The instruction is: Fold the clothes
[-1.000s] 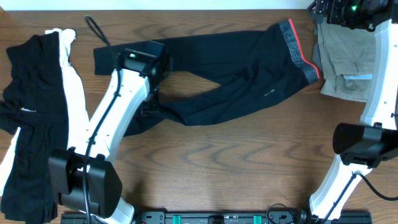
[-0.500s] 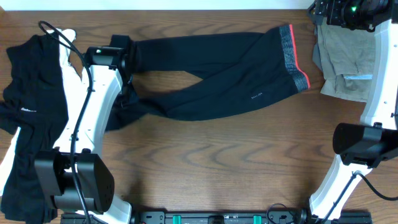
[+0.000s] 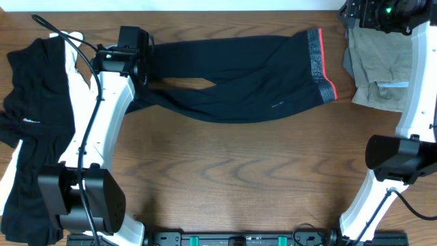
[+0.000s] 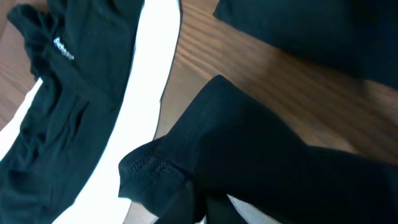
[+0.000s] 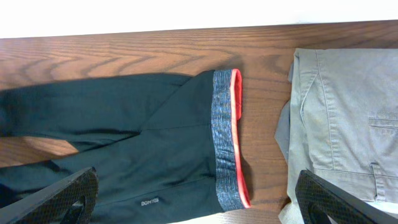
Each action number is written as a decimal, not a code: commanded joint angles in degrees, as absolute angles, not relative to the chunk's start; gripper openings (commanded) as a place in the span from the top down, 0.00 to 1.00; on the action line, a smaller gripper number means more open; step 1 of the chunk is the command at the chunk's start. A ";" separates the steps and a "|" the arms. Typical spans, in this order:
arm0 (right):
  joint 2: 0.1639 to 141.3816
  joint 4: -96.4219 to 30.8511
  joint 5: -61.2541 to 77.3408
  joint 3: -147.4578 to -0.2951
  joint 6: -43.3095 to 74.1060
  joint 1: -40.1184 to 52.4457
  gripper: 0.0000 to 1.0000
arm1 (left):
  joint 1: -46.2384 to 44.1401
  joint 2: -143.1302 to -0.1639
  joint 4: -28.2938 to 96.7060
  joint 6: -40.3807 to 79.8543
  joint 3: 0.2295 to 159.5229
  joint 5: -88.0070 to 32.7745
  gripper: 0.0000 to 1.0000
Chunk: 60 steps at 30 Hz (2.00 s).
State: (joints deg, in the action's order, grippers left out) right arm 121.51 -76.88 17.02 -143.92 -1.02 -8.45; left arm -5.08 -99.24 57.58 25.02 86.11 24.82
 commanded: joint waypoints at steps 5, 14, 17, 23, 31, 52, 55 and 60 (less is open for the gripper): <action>121.62 -77.34 16.03 -143.83 -3.79 -8.73 0.01 | -4.78 -98.96 71.31 25.26 86.48 19.75 0.57; 121.62 -76.66 16.10 -143.83 -3.68 -8.62 0.01 | -3.64 -99.33 70.63 23.81 86.46 10.68 0.57; 121.62 -77.06 16.10 -143.83 -3.70 -8.60 0.01 | -1.26 -101.08 65.98 21.15 86.48 3.95 0.57; 121.62 -77.14 16.08 -143.83 -3.77 -8.60 0.01 | 4.86 -106.78 58.26 20.08 86.48 -1.83 0.59; 121.64 -76.99 16.10 -143.83 -3.73 -8.60 0.01 | 9.85 -113.08 49.89 18.87 86.48 -7.55 0.59; 121.64 -76.95 16.08 -143.83 -3.73 -8.56 0.01 | 9.96 -120.64 48.16 18.65 87.70 -7.53 0.92; 121.64 -76.93 16.10 -143.83 -3.73 -8.62 0.01 | 9.96 -120.62 50.04 18.65 88.25 -7.51 0.94; 121.64 -76.97 16.10 -143.83 -3.73 -8.60 0.01 | 9.96 -120.49 54.92 18.44 90.26 -7.46 0.94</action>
State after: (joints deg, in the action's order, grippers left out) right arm 121.51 -76.90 16.43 -143.92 -2.81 -8.45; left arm 9.93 -120.42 53.25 19.20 87.85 -7.35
